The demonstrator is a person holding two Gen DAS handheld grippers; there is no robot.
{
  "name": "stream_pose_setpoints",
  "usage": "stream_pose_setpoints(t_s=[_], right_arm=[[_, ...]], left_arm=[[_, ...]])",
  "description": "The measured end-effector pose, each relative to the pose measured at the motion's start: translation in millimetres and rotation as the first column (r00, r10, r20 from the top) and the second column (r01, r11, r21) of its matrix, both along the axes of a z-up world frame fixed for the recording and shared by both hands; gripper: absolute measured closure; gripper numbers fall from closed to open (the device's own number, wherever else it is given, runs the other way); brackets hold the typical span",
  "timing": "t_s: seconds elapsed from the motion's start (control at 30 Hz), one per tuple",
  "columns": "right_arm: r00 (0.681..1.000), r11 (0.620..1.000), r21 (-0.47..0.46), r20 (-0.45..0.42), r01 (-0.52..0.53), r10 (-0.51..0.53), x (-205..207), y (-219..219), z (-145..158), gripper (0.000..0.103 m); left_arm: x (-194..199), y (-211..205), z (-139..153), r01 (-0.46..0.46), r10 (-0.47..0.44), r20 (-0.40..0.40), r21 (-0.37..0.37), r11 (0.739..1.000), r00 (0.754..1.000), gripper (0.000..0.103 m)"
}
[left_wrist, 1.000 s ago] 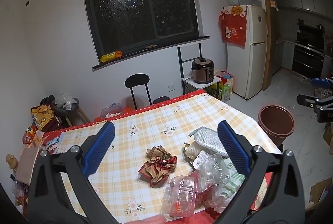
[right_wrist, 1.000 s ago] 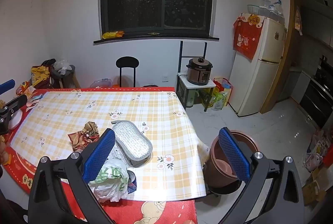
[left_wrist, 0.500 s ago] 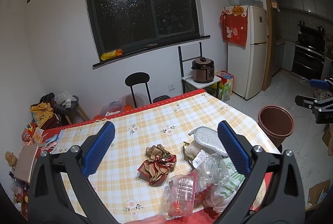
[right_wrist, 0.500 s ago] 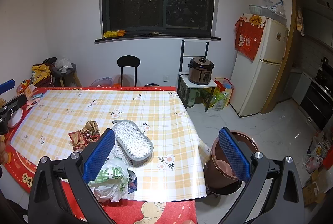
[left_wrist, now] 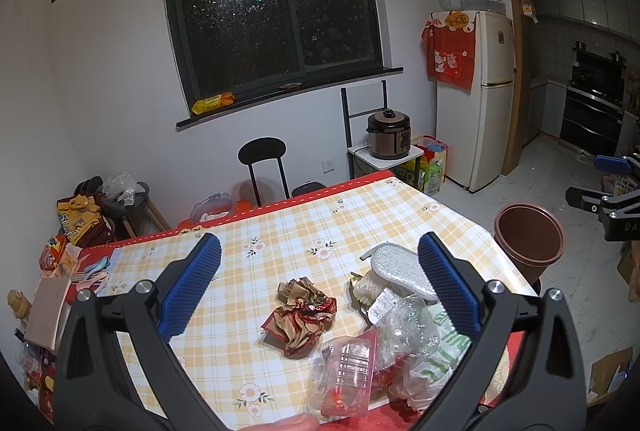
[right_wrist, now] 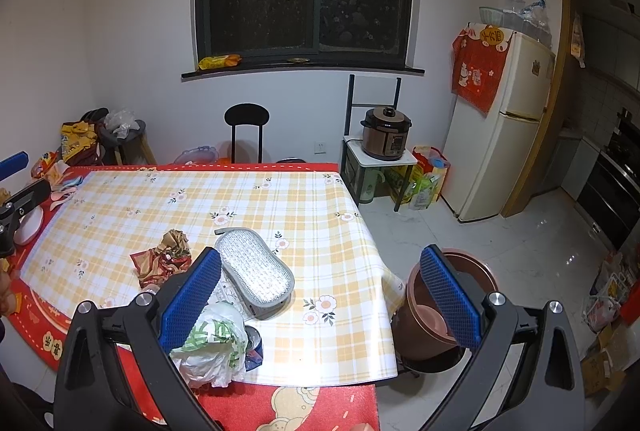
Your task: Collect trash
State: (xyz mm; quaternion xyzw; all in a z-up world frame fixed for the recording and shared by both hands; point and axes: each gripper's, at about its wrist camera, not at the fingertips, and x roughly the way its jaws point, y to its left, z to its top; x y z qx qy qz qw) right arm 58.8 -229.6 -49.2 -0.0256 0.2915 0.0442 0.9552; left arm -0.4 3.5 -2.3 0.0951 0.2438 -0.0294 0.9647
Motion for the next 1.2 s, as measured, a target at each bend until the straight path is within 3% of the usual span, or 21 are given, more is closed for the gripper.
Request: stream_pose_setpoints(t_s=[1.2], right_arm=[[1.0, 1.0, -0.004, -0.01, -0.008, 0.008, -1.7, 7.6, -10.8, 0.005]], left_arm=[[-1.5, -6.7, -8.9, -0.011, 0.011, -0.011, -0.015, 1.0, 1.0, 0.006]])
